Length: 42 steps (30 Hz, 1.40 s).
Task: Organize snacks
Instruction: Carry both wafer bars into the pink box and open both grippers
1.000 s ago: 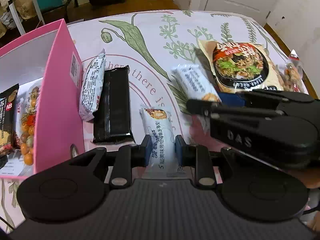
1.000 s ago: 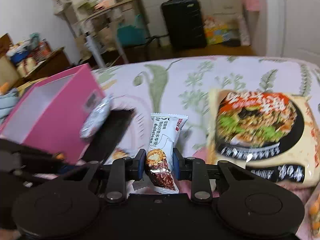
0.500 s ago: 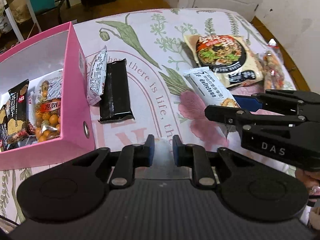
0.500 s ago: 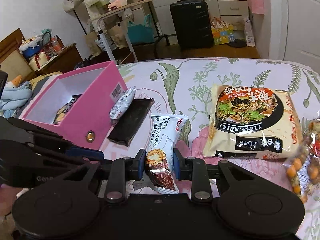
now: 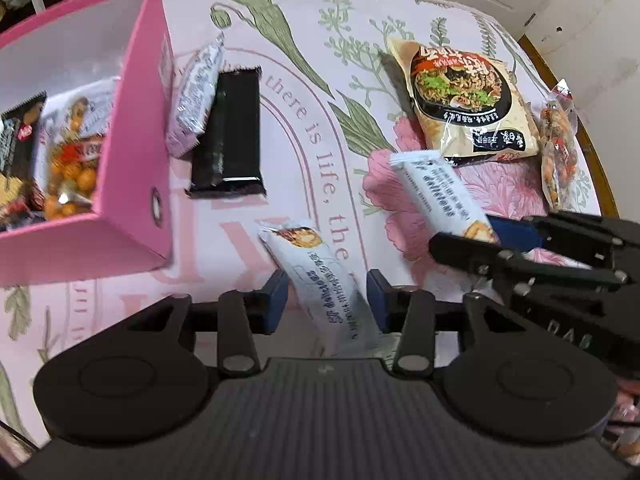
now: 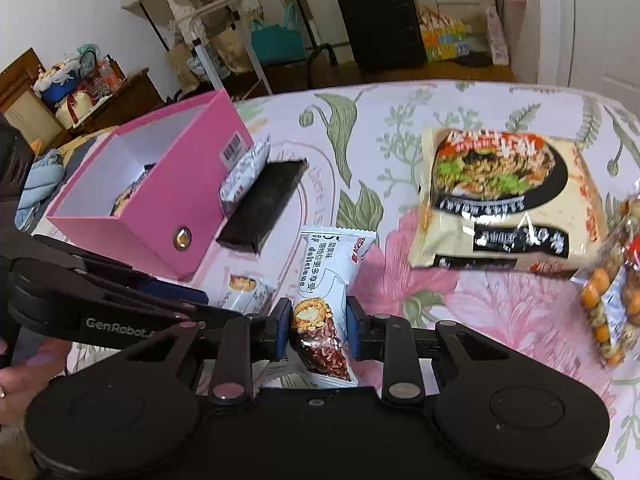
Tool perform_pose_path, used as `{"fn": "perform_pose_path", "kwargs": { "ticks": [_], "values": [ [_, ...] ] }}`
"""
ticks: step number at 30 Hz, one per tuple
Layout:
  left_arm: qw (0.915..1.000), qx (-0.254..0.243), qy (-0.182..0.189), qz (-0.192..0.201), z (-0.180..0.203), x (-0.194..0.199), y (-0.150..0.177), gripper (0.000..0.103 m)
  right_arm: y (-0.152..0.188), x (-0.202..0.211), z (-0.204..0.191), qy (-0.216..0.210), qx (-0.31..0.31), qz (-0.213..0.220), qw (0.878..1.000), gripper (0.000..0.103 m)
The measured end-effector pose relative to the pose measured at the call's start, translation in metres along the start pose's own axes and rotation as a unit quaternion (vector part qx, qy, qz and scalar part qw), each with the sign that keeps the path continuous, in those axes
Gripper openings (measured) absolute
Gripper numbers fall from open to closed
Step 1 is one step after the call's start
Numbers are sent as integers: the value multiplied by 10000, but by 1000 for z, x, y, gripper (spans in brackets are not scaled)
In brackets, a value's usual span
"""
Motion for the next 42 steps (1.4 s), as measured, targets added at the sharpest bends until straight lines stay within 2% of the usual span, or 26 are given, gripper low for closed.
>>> {"fn": "perform_pose_path", "kwargs": {
  "ticks": [1, 3, 4, 5, 7, 10, 15, 22, 30, 34, 38, 42],
  "values": [
    [10000, 11, 16, -51, 2, -4, 0, 49, 1, -2, 0, -9, -9, -37, 10000, 33],
    [9999, -6, -103, -95, 6, -10, 1, 49, 3, -4, 1, 1, -41, -98, 9999, 33],
    [9998, -60, -170, -127, 8, -13, 2, 42, 3, -5, 1, -14, -53, -132, 9999, 33],
    [9994, -164, -250, -173, 10, -15, 3, 39, 4, -5, 1, -46, -74, -172, 9998, 33],
    [9989, -305, -333, -116, 14, -13, 7, 38, 6, -5, 1, -74, -97, -224, 9997, 33],
    [9992, -267, -260, -140, 11, -6, 9, 37, 9, -4, -2, -52, -74, -326, 9994, 33],
    [9998, -139, -2, -146, -1, 18, 16, 36, 11, 1, -12, -58, -85, -562, 9984, 33],
    [9994, -290, -191, 23, -16, 63, 33, 36, 10, 15, -42, -502, 195, -712, 9960, 33],
    [9981, -117, -289, 535, -53, 130, 46, 36, -14, 36, -91, -826, 779, -476, 9924, 33],
    [9947, 66, -523, 884, -79, 158, 42, 36, -36, 37, -121, -982, 1139, -233, 9883, 33],
    [9909, 239, -665, 1146, -105, 171, 31, 36, -62, 24, -149, -1210, 1504, -55, 9812, 33],
    [9871, 455, -610, 1409, -134, 167, 11, 36, -87, -6, -172, -1105, 1814, 12, 9772, 33]
  ]
}}
Point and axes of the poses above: each gripper's, at about its wrist camera, not at the fingertips, and x roughly against the way its jaws point, z to its right, y to its underside, the point moved 1 cm from there along -x, roughly the way its jaws point, and after that the axes turned 10 degrees about -z, right-handed, at the moved point
